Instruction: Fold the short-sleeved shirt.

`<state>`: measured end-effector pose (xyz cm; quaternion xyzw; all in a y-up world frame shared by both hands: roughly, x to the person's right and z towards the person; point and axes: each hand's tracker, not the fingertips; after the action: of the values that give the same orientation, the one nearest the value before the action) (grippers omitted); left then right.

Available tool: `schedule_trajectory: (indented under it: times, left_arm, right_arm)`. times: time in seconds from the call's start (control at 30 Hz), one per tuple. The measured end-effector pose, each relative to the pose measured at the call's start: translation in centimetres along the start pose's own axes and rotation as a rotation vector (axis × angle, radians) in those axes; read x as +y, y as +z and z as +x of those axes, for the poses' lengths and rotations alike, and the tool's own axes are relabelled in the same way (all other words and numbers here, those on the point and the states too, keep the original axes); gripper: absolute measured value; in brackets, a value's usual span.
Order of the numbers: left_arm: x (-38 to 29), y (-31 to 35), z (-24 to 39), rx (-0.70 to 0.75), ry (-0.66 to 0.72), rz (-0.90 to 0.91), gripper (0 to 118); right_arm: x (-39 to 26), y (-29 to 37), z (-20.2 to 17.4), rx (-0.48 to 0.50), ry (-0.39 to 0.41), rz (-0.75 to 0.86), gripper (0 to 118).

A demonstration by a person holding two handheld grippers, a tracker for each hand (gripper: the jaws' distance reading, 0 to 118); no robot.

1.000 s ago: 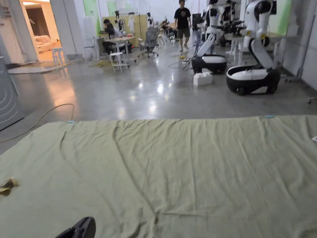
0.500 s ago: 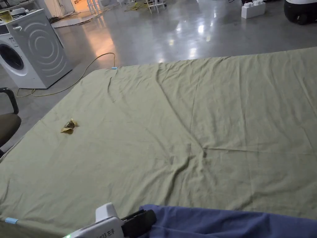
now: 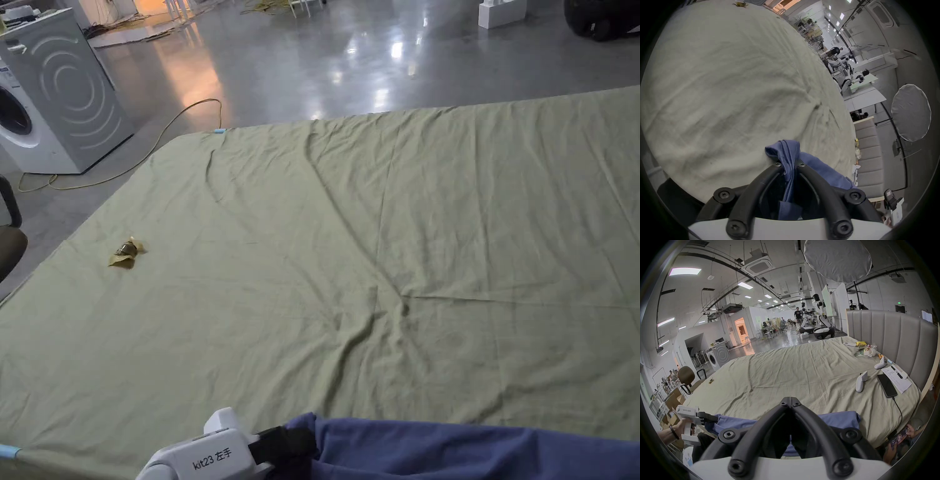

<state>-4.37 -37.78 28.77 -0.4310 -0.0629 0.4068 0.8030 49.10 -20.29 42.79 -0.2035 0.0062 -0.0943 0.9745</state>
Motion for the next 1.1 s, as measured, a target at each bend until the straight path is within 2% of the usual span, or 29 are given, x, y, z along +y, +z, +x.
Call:
schedule_trajectory:
  times: [0.07,0.13,0.23,0.33,0.4,0.47,0.53,0.57,0.63,0.7,0.77,0.87,0.9,0.97,1.0,1.1]
  left_arm:
    - [0.8,1.2,0.2,-0.051,0.032,0.109,9]
    - [2.4,2.4,0.2,-0.063,0.107,0.109,8]
    - [5.2,5.0,1.1,0.003,0.004,0.21,8]
    - [8.7,7.7,0.9,0.027,0.003,0.275,8]
    - [10.9,9.2,1.6,0.163,-0.091,0.296,8]
    - [10.3,9.6,3.8,0.208,-0.201,0.315,8]
    - [8.1,8.4,5.8,0.126,-0.258,0.328,8]
    - [6.4,7.6,7.7,0.019,-0.267,0.334,8]
    - [2.4,4.5,10.6,-0.046,-0.245,0.235,8]
    - [-0.6,0.6,12.0,-0.124,-0.286,0.134,8]
    - [-4.1,-3.4,13.3,-0.108,-0.356,0.078,8]
    - [-8.2,-8.4,14.6,0.002,-0.433,-0.053,8]
    - [-9.3,-9.4,14.6,-0.019,-0.465,-0.082,8]
    - [-10.5,-9.7,15.1,-0.015,-0.472,-0.018,9]
    - [-10.3,-9.7,15.1,-0.007,-0.451,0.011,12]
    - [-8.4,-8.1,15.2,-0.149,-0.311,0.003,67]
  right_arm:
    - [0.0,-0.1,0.1,0.0,-0.003,-0.005,0]
    - [0.1,0.0,0.1,-0.004,-0.004,-0.006,0]
    - [0.1,-0.1,0.3,-0.003,-0.01,-0.009,0]
    - [0.0,-0.2,0.7,-0.005,-0.02,-0.01,0]
    - [-0.1,-0.3,0.9,-0.001,-0.032,-0.01,0]
    - [-0.1,-0.3,1.0,0.0,-0.04,-0.011,0]
    - [-0.2,-0.4,1.0,-0.003,-0.05,-0.008,0]
    - [-0.2,-0.5,1.0,-0.002,-0.059,-0.009,0]
    - [-0.2,-0.6,0.9,0.005,-0.07,-0.015,0]
    - [0.0,-0.3,0.6,0.008,-0.052,-0.02,0]
    - [0.1,0.6,0.4,-0.015,0.002,-0.003,0]
    - [-0.1,1.3,0.6,-0.034,0.003,-0.008,0]
    - [-0.2,1.6,0.8,-0.041,0.0,-0.013,0]
    - [-0.6,2.0,1.2,-0.055,0.003,-0.013,0]
    - [-0.8,2.0,1.4,-0.064,-0.001,-0.02,0]
    - [-1.4,1.7,1.9,-0.071,-0.023,-0.048,0]
